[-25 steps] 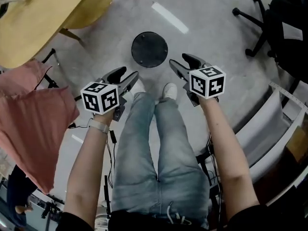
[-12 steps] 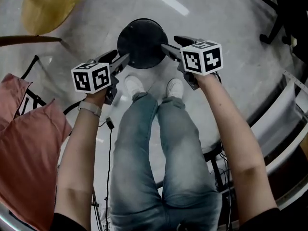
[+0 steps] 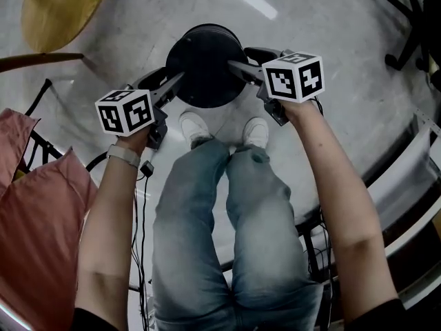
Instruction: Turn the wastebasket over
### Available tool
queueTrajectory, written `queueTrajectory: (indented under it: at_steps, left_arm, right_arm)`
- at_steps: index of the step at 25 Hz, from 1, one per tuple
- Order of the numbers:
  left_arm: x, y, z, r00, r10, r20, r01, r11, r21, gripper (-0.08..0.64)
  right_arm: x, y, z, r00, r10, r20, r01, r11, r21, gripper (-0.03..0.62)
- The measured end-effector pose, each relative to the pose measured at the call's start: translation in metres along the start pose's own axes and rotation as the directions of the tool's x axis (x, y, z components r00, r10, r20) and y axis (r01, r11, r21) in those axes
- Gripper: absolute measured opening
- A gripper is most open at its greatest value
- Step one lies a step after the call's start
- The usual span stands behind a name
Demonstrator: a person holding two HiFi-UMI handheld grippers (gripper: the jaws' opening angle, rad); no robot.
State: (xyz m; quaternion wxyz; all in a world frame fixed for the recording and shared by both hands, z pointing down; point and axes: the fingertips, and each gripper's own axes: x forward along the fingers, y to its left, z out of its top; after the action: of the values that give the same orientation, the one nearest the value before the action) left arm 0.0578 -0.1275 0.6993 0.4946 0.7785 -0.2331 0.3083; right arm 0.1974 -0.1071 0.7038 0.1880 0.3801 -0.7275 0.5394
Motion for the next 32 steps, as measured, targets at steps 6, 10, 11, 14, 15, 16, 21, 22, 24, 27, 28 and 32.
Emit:
queueTrajectory:
  at_steps: [6,10,11,14,15,16,21,22,24,27,28,32]
  left_arm:
    - [-0.010,-0.012,-0.017,1.000,0.026,0.003,-0.026,0.996,0.086,0.216]
    - [-0.025,-0.023,-0.047,0.998,0.051,0.039,-0.056,0.989,0.138,0.209]
    - [-0.029,-0.025,-0.056,0.997,0.057,0.058,-0.065,0.987,0.149,0.207]
    - [-0.042,-0.030,-0.084,0.993,0.070,0.100,-0.085,0.984,0.156,0.207]
    - [-0.046,-0.031,-0.094,0.991,0.073,0.110,-0.089,0.985,0.150,0.208]
    - [-0.051,-0.031,-0.103,0.990,0.076,0.119,-0.093,0.985,0.144,0.209]
    - [-0.072,-0.028,-0.147,0.985,0.095,0.141,-0.113,0.985,0.130,0.209]
    - [-0.076,-0.027,-0.158,0.986,0.097,0.133,-0.115,0.985,0.129,0.209]
    - [-0.082,-0.024,-0.177,0.988,0.099,0.117,-0.114,0.985,0.127,0.209]
    - [-0.088,-0.019,-0.206,0.993,0.089,0.083,-0.098,0.988,0.120,0.207]
    - [-0.091,-0.015,-0.216,0.994,0.086,0.070,-0.093,0.988,0.119,0.207]
    - [-0.101,-0.001,-0.241,0.996,0.066,0.057,-0.072,0.991,0.111,0.203]
  right_arm:
    - [-0.012,0.015,-0.016,0.998,-0.048,0.029,0.051,0.991,-0.122,0.241]
    - [-0.024,0.033,-0.044,0.998,-0.029,0.055,0.040,0.978,-0.203,0.232]
    - [-0.026,0.039,-0.051,0.998,-0.018,0.055,0.030,0.972,-0.234,0.229]
    - [-0.033,0.056,-0.075,0.999,0.017,0.038,-0.003,0.944,-0.331,0.220]
    - [-0.035,0.062,-0.083,0.999,0.024,0.033,-0.011,0.934,-0.358,0.219]
    - [-0.035,0.068,-0.090,0.999,0.029,0.029,-0.016,0.923,-0.384,0.218]
    - [-0.036,0.099,-0.120,0.999,0.039,0.011,-0.028,0.868,-0.496,0.208]
    - [-0.036,0.106,-0.127,0.999,0.042,0.001,-0.036,0.859,-0.510,0.204]
    - [-0.037,0.118,-0.140,0.999,0.044,-0.025,-0.050,0.841,-0.538,0.195]
    - [-0.035,0.135,-0.157,0.998,0.041,-0.052,-0.063,0.831,-0.552,0.187]
    - [-0.033,0.142,-0.163,0.997,0.043,-0.058,-0.068,0.830,-0.554,0.186]
    - [-0.025,0.166,-0.180,0.997,0.037,-0.068,-0.070,0.812,-0.580,0.184]
